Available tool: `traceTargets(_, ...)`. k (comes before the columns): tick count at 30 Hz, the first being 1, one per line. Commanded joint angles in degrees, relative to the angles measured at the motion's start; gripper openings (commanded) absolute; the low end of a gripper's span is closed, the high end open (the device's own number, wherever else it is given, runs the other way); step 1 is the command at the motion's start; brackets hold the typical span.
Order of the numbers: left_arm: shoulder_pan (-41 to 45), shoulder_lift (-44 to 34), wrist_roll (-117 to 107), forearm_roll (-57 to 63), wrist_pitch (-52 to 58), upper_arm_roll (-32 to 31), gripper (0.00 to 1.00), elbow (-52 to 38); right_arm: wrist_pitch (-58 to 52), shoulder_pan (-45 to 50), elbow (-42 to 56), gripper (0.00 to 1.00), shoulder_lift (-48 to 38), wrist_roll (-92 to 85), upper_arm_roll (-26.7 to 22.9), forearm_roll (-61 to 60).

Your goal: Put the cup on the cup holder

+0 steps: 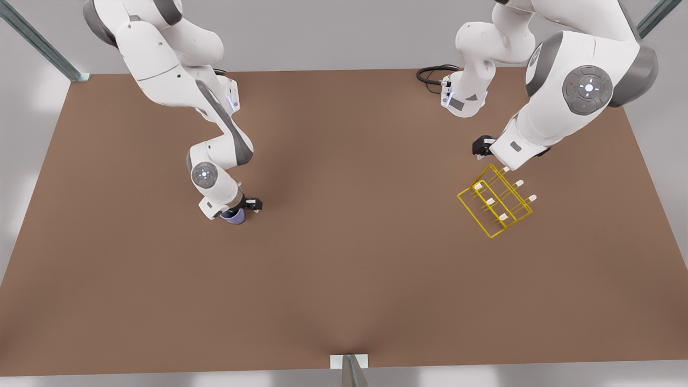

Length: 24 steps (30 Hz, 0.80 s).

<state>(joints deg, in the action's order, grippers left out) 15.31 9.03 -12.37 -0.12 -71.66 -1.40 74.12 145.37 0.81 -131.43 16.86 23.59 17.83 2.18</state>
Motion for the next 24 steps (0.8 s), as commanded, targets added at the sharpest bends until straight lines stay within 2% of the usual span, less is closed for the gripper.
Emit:
traceTargets(1,0.07,-0.06,-0.02,0.03,0.03,-0.01,1.0,-0.02,0.44,-0.02,0.03,0.42,0.1,1.1,0.01,0.01)
traceTargets(2,0.25,-0.15,-0.02,0.03,0.38,-0.01,1.0,-0.02,0.18,-0.02,0.12,0.25,0.1,1.02,0.01,0.28)
traceTargets(3,0.6,-0.15,-0.02,0.03,0.39,-0.01,1.0,-0.02,0.18,0.06,0.21,0.21,0.1,0.93,0.01,0.28)
traceTargets(12,0.69,-0.15,-0.02,0.12,0.3,-0.01,1.0,-0.11,-1.76,0.06,1.52,0.21,0.1,0.66,0.01,0.28)
traceTargets(16,0.78,-0.24,-0.11,0.12,0.56,-0.01,1.0,-0.11,-6.67,0.59,4.51,0.21,-0.34,1.19,0.01,0.28)
traceTargets(21,0.87,-0.24,-0.11,0.12,0.82,-0.01,1.0,-0.02,-25.47,0.86,19.7,0.21,-0.78,1.19,2.29,0.1)
traceTargets(23,0.86,-0.15,-0.11,0.12,0.82,-0.01,1.0,-0.02,-31.02,0.77,27.35,0.21,-0.34,0.84,6.94,-0.86)
traceTargets(24,0.78,-0.15,-0.11,0.12,1.09,-0.01,1.0,-0.02,-31.9,0.86,29.82,0.21,-0.08,0.49,7.57,-4.29)
